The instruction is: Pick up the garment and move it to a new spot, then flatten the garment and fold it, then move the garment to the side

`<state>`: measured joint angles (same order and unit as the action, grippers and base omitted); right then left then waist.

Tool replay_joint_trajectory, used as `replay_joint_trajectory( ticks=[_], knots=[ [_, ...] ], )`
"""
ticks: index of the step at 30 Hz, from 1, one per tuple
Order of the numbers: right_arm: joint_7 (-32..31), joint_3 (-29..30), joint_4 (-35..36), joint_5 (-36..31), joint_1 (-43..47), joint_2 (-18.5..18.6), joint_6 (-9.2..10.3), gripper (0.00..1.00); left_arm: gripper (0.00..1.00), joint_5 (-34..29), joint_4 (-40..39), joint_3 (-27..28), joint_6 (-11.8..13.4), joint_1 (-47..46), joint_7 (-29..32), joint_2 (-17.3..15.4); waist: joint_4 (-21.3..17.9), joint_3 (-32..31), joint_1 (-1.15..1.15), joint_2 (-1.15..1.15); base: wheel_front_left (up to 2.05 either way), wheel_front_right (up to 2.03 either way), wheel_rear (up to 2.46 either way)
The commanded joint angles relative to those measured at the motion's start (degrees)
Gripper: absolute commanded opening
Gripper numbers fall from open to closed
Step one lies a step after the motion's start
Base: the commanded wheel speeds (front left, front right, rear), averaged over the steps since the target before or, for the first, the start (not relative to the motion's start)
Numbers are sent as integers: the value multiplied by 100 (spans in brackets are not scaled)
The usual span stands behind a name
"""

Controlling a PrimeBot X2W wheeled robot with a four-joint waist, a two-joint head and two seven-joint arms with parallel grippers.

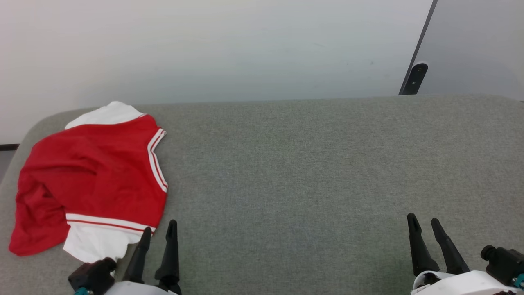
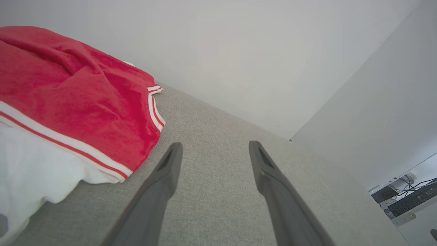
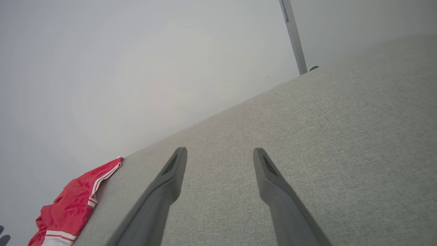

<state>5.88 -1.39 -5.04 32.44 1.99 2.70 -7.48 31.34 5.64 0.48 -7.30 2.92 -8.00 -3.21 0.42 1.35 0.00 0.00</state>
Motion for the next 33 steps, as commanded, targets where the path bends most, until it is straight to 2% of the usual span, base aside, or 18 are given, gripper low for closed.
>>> replay_joint_trajectory(
  ticks=[1, 18, 33],
  knots=[
    [41, -17, 90, -161, 6, 20, -2, 100, 100, -157, -84, -13, -13, 4, -38, -31, 0, 2, 0, 0, 0, 0, 0],
    [177, -92, 274, -1209, 131, 21, -2, 100, 100, -1125, -239, -101, -18, 107, -282, -55, 9, 38, 0, 0, 0, 0, 0],
    [334, 237, 470, -2095, 222, 22, -1, 100, 100, -1876, -312, -60, 14, 191, -469, -52, 24, 65, 0, 0, 0, 0, 0]
  ],
)
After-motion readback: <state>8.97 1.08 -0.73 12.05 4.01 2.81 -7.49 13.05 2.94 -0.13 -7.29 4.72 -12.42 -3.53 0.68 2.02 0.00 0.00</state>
